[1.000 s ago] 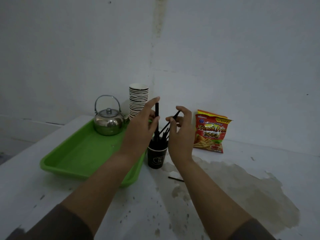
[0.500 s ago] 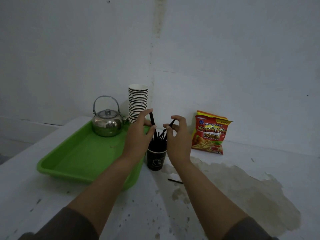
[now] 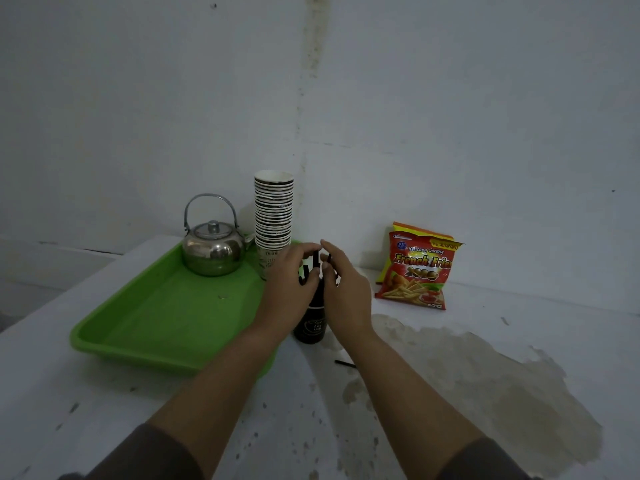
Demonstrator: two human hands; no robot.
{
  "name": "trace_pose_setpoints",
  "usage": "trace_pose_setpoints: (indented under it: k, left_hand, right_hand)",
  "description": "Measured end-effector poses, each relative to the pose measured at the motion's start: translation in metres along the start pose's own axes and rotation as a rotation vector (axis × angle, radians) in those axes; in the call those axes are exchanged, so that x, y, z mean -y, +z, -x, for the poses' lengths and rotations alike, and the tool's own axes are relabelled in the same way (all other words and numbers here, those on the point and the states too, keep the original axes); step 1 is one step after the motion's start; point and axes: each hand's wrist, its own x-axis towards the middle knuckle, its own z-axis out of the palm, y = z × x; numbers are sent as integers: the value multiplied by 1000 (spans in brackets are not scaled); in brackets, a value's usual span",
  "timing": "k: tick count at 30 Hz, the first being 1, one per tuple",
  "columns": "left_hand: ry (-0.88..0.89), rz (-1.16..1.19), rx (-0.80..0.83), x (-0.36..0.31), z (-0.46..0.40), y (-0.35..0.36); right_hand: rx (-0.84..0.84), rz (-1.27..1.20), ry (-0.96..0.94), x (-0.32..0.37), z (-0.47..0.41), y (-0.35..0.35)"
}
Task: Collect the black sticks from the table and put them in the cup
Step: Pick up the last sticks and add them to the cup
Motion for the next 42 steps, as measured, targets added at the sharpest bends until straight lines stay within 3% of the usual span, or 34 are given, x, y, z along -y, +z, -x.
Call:
trace_pose_setpoints:
  k: [5, 9, 14, 18, 23, 27, 36, 42]
  left_hand:
    - [-4, -114, 23, 4, 6, 0]
    - [31, -145, 67, 3, 11, -4]
    - [135, -443, 163, 3, 11, -6]
    - [125, -344, 77, -11, 15, -5]
    - [235, -244, -17, -47, 39, 5]
    - [309, -182, 91, -63, 72, 26]
    - [197, -107, 308, -67, 112, 87]
    - [143, -253, 517, -40, 119, 89]
  right_hand:
    - [95, 78, 0, -5, 0, 2]
    - [126, -15, 14, -2, -2, -5]
    - [81, -96, 76, -1, -4, -26]
    - [73, -112, 76, -5, 6, -44]
    - [46, -143, 99, -12, 31, -76]
    - [49, -89, 130, -29, 63, -109]
    - [89, 107, 213, -64, 113, -162]
    - [272, 406, 203, -74, 124, -172]
